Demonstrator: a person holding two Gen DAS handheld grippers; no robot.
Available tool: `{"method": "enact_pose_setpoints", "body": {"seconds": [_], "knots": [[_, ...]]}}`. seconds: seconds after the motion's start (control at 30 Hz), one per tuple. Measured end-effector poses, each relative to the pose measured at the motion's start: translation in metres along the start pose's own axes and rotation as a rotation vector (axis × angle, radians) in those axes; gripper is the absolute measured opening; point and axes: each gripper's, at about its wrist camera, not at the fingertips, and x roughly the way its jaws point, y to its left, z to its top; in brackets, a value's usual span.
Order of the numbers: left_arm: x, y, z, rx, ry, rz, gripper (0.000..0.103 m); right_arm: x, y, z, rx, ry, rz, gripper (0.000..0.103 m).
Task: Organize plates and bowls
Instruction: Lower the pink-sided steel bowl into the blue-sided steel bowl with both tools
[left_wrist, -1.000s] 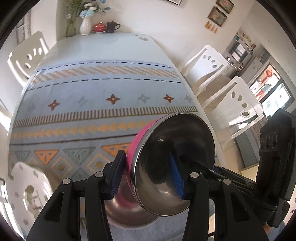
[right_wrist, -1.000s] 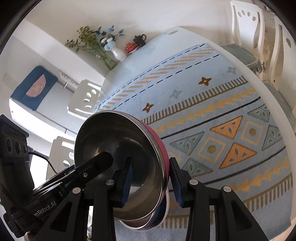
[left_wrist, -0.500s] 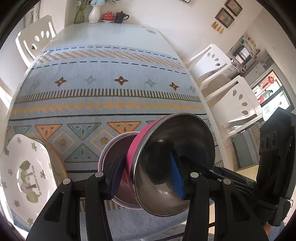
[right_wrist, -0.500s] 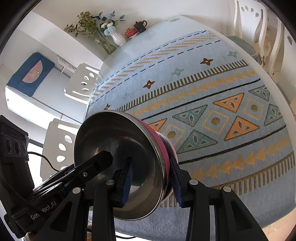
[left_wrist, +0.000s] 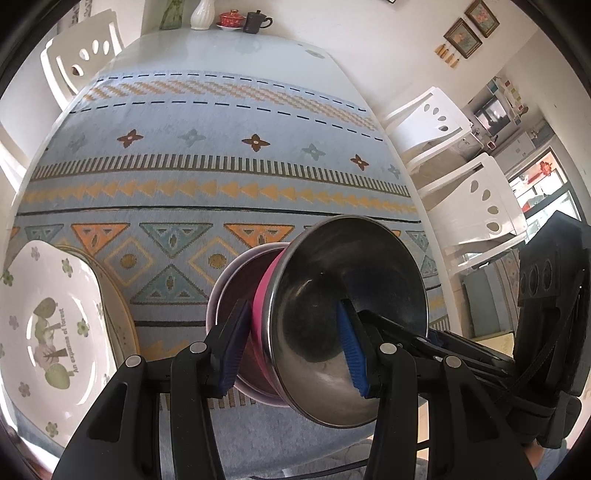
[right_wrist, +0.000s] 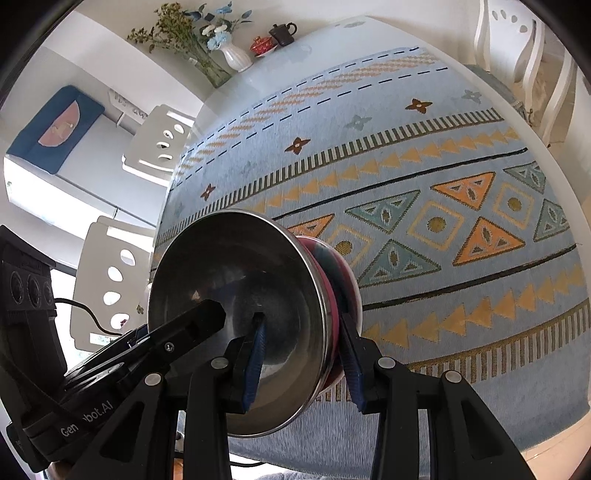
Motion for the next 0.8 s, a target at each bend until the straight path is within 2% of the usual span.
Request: {"method": "enact_pose_setpoints", "body": {"seconds": [0.7,0.8], "knots": [[0.0008,0.0017,0.0036,-0.003,0.003,-0.003,0.044,0.0043,0.0041,0.0077,-0.035,0.02,-0.006,0.038],[0.0001,0.0041,0.0044,-0.005,0.001,0.026,0.044,0.0046,0.005,0.0083,-0.039,0.024,-0.009,0.038]]}}
